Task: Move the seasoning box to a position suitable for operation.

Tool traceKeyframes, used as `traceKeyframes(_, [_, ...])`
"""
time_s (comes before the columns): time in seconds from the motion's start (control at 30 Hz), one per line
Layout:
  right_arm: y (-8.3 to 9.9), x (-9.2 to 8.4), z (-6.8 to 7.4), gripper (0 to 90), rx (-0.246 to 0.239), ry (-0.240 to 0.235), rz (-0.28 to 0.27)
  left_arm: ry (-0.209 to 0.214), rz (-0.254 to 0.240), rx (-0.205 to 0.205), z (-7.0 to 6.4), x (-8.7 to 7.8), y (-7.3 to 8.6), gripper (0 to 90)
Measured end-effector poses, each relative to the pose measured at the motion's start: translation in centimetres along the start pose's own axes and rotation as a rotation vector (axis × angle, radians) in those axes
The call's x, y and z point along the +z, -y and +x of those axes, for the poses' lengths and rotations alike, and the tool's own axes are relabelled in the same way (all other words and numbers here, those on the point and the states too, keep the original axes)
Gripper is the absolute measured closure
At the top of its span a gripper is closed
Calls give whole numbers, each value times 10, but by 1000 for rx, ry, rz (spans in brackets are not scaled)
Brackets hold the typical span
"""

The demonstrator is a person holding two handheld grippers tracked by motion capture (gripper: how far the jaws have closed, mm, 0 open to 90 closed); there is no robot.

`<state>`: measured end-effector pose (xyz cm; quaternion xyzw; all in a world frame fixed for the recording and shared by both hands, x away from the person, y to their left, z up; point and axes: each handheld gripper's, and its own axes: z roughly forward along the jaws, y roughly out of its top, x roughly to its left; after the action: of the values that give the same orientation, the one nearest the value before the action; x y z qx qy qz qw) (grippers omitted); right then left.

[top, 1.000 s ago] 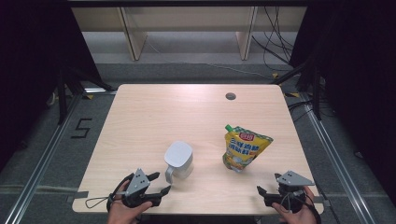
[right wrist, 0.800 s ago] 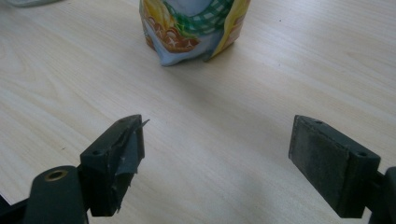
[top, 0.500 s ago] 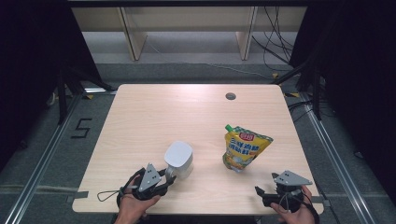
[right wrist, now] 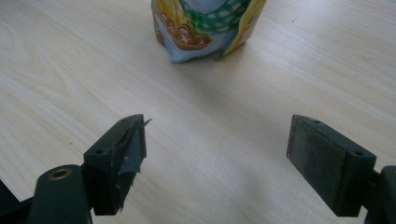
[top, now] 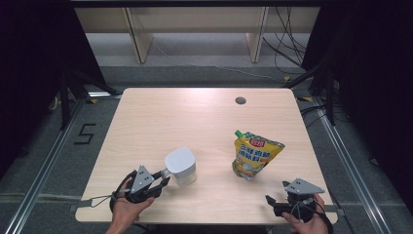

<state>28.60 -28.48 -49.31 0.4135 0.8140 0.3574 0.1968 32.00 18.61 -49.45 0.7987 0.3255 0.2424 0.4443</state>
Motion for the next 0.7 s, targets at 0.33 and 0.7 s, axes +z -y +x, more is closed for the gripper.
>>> traceKeyframes(0.33, [-2,2,3,215,-18,-4,4,11,-20,1,18,15,-2,689])
traceKeyframes(0.7, [-3,3,3,215,-20,-17,4,116,-43,33,14,23,-6,693])
